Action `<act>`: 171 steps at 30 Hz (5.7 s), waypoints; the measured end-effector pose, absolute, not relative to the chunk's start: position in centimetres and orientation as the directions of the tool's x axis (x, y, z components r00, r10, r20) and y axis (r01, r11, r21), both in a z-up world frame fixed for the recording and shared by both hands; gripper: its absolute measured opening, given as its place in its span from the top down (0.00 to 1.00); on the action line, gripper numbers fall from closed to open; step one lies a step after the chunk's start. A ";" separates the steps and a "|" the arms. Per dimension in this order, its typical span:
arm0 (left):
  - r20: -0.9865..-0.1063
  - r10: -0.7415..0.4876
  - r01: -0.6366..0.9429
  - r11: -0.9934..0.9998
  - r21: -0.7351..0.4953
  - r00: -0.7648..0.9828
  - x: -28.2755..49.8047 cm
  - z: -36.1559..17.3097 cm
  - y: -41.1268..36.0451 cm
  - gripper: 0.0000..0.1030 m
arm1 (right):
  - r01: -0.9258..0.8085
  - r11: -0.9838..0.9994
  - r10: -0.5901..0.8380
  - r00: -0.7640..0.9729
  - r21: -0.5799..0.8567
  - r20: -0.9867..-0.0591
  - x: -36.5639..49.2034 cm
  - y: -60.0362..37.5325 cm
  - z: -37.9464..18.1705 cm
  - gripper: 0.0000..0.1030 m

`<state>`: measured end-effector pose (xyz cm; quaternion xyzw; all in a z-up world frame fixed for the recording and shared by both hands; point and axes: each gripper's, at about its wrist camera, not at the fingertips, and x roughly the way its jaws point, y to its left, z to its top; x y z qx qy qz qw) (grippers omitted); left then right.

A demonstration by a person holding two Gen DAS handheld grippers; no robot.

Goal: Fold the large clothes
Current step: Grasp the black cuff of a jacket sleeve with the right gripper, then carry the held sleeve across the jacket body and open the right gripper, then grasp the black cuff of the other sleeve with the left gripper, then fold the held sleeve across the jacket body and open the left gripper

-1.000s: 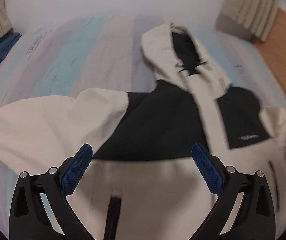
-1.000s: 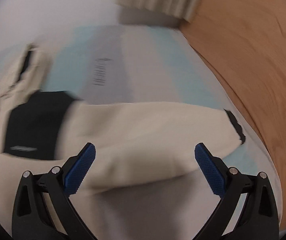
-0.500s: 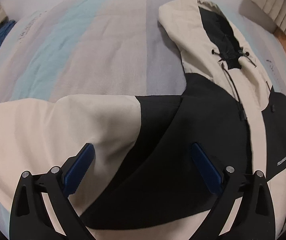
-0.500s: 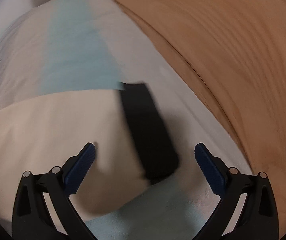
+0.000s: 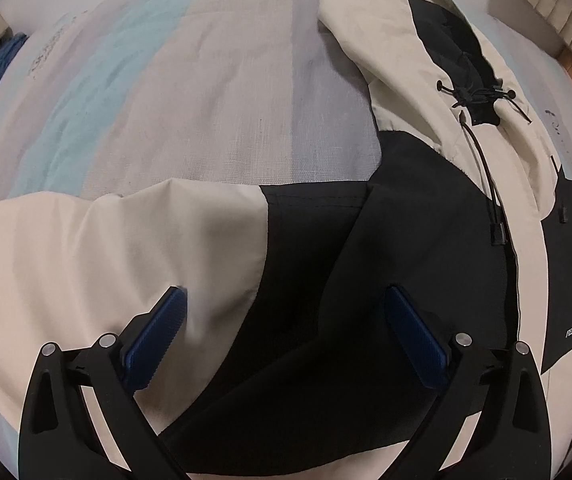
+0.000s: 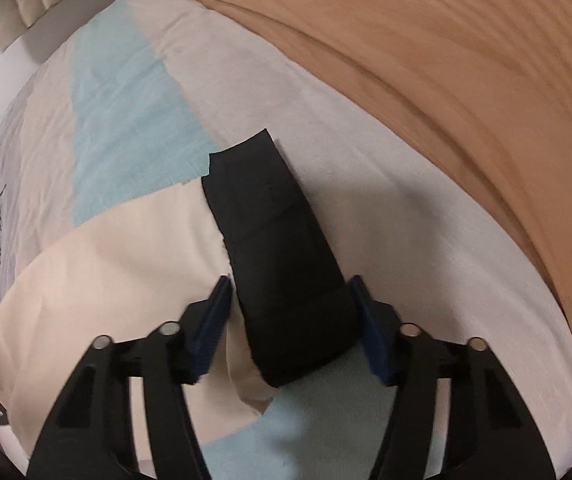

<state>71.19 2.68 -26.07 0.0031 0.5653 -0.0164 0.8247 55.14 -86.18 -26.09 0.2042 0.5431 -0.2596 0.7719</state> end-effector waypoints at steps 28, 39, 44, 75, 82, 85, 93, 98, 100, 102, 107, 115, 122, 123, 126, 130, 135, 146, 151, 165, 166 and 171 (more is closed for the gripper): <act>-0.873 -0.139 0.143 0.986 -0.081 0.467 69.4 -19.4 8.7 0.06 | 0.169 0.959 0.106 0.534 0.229 -0.839 64.1 -46.2 -13.4 0.64; -0.871 -0.060 0.031 0.998 -0.051 0.488 66.2 -18.7 23.5 0.06 | 0.000 0.947 0.283 0.478 0.322 -0.832 66.4 -18.8 -15.6 0.67; -0.870 0.015 -0.041 0.999 -0.006 0.492 65.1 -18.6 31.6 0.06 | -0.071 0.960 0.274 0.426 0.270 -0.862 66.4 -8.9 -17.5 0.72; -0.866 0.166 -0.291 0.956 0.025 0.472 63.5 -22.5 52.3 0.06 | -0.260 0.965 0.138 0.369 0.041 -0.919 62.7 6.0 -23.9 0.79; -0.865 0.224 -0.333 0.940 0.071 0.448 64.8 -23.5 51.1 0.06 | -0.333 0.941 0.193 0.373 0.063 -0.907 61.4 6.7 -22.9 0.35; -0.859 0.218 -0.357 0.933 0.044 0.464 64.8 -23.3 51.2 0.08 | -0.345 0.934 0.231 0.390 0.091 -0.891 60.0 5.8 -21.6 0.34; -0.852 0.239 -0.421 0.907 0.025 0.466 62.9 -22.8 52.8 0.50 | -0.294 0.945 0.263 0.413 0.146 -0.872 58.3 0.6 -19.4 0.34; -0.862 0.238 -0.427 0.904 0.027 0.449 62.9 -22.8 52.6 0.61 | -0.243 0.958 0.245 0.424 0.151 -0.872 59.0 -2.3 -19.2 0.34; -0.865 0.226 -0.438 0.899 0.009 0.447 62.8 -22.8 52.7 0.65 | -0.227 0.962 0.240 0.426 0.153 -0.872 59.2 -3.1 -19.0 0.34; -0.865 0.223 -0.434 0.901 0.007 0.449 62.0 -22.5 52.5 0.69 | -0.218 0.963 0.242 0.427 0.160 -0.871 59.4 -3.6 -19.0 0.34; -0.865 0.195 -0.413 0.911 -0.015 0.461 61.4 -21.5 52.3 0.79 | -0.214 0.961 0.253 0.429 0.174 -0.867 59.5 -4.1 -18.8 0.34; -0.844 0.146 -0.301 0.953 -0.019 0.516 61.3 -17.3 49.9 0.88 | -0.189 0.967 0.238 0.426 0.171 -0.873 59.8 -5.8 -18.8 0.34; -0.816 0.122 -0.185 0.982 0.019 0.565 62.0 -13.7 44.5 0.93 | -0.114 0.980 0.195 0.429 0.161 -0.882 60.5 -10.4 -18.9 0.28; -0.813 0.118 -0.178 0.984 0.018 0.570 62.1 -13.4 43.7 0.93 | -0.100 0.982 0.190 0.431 0.162 -0.882 60.5 -11.4 -18.8 0.28; -0.811 0.111 -0.157 0.987 0.024 0.574 62.5 -13.1 41.9 0.97 | -0.086 0.983 0.181 0.436 0.159 -0.882 60.3 -13.0 -18.8 0.28; -0.808 0.104 -0.116 0.992 0.044 0.581 63.3 -12.8 38.6 1.00 | -0.063 0.986 0.169 0.437 0.157 -0.883 59.7 -15.2 -18.8 0.28; -0.810 0.104 -0.084 0.994 0.068 0.577 63.9 -13.5 35.3 1.00 | -0.038 0.985 0.167 0.434 0.167 -0.885 58.8 -17.3 -18.7 0.28; -0.808 0.089 -0.046 0.996 0.076 0.583 63.8 -14.3 32.7 1.00 | -0.036 0.982 0.183 0.426 0.185 -0.886 58.3 -17.9 -18.9 0.28; -0.792 0.034 0.006 0.999 0.047 0.610 63.4 -13.2 29.8 1.00 | -0.058 0.979 0.200 0.433 0.194 -0.879 58.6 -16.8 -18.6 0.28; -0.749 -0.165 0.209 0.977 -0.036 0.642 64.0 -11.4 14.4 1.00 | -0.007 0.987 0.148 0.443 0.162 -0.884 59.2 -23.1 -18.8 0.28; -0.746 -0.176 0.225 0.974 -0.036 0.642 64.0 -11.5 13.1 1.00 | -0.003 0.988 0.141 0.447 0.156 -0.884 59.2 -23.9 -18.8 0.28; -0.735 -0.256 0.312 0.948 -0.065 0.627 64.1 -11.3 5.7 1.00 | 0.023 0.990 0.114 0.465 0.141 -0.878 58.4 -28.8 -18.1 0.28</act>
